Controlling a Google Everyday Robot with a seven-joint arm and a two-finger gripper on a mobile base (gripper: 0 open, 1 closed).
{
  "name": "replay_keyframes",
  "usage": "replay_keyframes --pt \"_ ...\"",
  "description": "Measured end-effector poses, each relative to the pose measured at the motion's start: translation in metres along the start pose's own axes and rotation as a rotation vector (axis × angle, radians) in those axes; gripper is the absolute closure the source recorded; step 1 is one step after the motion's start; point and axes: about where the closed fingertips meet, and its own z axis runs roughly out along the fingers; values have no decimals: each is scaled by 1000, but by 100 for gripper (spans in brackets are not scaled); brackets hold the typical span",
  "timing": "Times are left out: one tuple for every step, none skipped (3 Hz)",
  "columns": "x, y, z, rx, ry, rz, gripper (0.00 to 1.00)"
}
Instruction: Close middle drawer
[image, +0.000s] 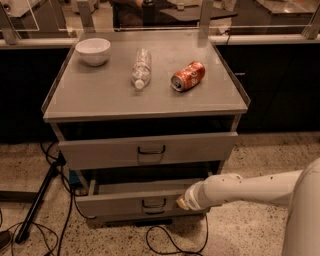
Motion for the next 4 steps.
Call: replay_keyframes --pt "-6 -5 -2 6 -22 -11 100" --pt "-6 -6 -2 7 -22 -11 100" --pt "25 -16 -3 3 22 46 100" --pt "65 -19 -9 -26 85 112 100"
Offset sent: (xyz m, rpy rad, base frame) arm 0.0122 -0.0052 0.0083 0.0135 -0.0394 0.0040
